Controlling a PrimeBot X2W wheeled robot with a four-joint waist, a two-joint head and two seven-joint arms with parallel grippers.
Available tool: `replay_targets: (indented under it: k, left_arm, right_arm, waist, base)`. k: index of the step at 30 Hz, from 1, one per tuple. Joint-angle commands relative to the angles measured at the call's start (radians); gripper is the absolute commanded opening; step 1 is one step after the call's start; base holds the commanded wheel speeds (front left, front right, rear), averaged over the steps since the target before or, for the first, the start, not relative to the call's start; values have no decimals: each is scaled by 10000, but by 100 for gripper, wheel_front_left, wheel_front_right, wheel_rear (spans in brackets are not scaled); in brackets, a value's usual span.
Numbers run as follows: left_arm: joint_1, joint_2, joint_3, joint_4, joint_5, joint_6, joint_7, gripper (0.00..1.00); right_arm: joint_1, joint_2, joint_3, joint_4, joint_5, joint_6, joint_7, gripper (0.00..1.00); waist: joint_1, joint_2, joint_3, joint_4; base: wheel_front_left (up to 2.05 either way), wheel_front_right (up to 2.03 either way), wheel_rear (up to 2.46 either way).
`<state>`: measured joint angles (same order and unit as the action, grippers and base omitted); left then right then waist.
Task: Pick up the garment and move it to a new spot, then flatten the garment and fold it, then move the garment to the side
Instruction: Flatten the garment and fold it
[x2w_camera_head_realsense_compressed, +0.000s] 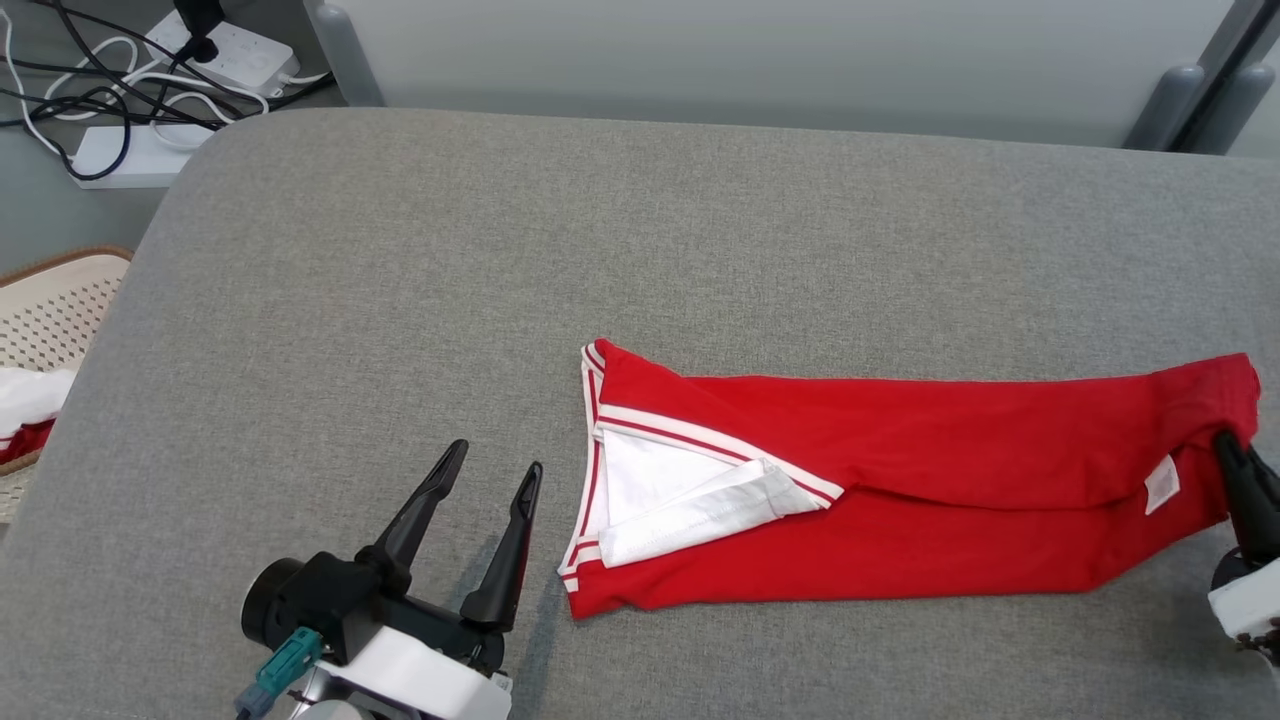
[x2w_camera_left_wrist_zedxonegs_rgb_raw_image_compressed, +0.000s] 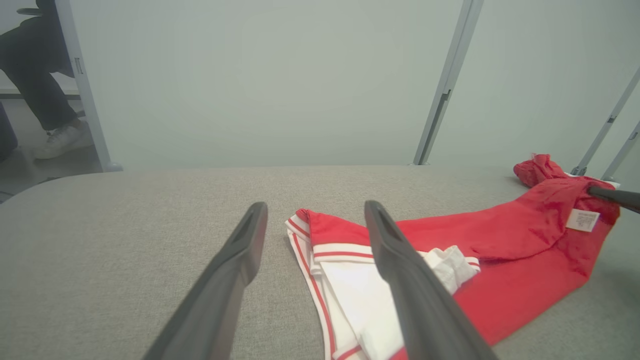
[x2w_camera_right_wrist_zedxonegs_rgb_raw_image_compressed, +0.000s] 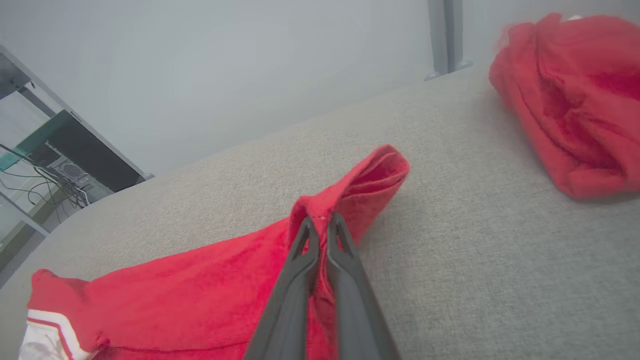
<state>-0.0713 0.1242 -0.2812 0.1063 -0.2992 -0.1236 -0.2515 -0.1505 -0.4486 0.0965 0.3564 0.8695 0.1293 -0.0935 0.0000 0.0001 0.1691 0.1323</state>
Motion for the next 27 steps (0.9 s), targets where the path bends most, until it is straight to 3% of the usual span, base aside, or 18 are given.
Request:
replay_targets:
  k: [1,16,27]
  left_arm:
    - [-414,112,288,-212,-60,-71,-103,100]
    - [-425,-23,189,-290,-82,-71,-103,100]
    - [-350,-149,-13,-254,-137,-71,-103,100]
  right_arm:
    - [96,-275,173,-459,-95,14,0,0]
    - [-422,388,1450,-2933,-1071,14,1181,0]
    - [-1528,1244,3041,-2761,-1380,14,1643,0]
  waist:
    - [0,-1,-24,28]
    - [0,-1,-259,835]
    - [0,-1,-329,1793]
  base:
    - [0,0,0]
    - [0,0,0]
    - [0,0,0]
